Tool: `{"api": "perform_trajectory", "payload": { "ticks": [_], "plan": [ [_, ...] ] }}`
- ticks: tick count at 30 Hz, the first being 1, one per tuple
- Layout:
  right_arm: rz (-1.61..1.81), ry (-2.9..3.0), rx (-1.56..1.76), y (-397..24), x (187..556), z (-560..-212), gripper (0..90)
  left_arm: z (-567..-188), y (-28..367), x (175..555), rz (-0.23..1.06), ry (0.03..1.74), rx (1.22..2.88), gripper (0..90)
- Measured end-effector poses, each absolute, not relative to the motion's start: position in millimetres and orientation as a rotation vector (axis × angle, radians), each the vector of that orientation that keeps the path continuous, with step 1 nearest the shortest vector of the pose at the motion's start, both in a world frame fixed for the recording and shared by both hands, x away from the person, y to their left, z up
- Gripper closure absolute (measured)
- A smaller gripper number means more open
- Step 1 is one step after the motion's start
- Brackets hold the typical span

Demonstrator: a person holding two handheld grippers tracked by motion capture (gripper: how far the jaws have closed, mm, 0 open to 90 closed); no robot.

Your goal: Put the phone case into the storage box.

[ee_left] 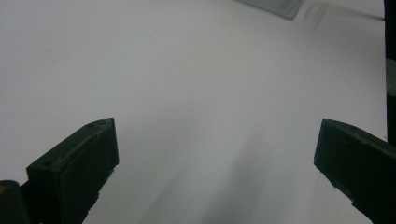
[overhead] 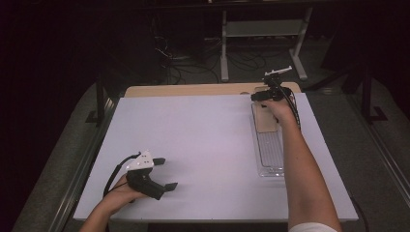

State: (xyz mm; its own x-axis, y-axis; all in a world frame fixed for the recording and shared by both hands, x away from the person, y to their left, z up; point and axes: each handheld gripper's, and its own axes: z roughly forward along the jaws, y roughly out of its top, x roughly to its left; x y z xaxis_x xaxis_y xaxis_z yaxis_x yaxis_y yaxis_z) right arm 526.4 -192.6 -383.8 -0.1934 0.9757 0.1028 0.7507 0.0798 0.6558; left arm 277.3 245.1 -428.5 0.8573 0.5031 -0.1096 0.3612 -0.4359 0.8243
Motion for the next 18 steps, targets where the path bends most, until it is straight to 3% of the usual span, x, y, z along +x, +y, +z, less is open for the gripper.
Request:
{"api": "perform_trajectory", "payload": {
  "ticks": [18],
  "plan": [
    [0.929, 1.988, 1.673, -200, 514, -364, 1.3, -429, 244, 278, 0.182, 0.633, 2.065, 0.0]
  ]
}}
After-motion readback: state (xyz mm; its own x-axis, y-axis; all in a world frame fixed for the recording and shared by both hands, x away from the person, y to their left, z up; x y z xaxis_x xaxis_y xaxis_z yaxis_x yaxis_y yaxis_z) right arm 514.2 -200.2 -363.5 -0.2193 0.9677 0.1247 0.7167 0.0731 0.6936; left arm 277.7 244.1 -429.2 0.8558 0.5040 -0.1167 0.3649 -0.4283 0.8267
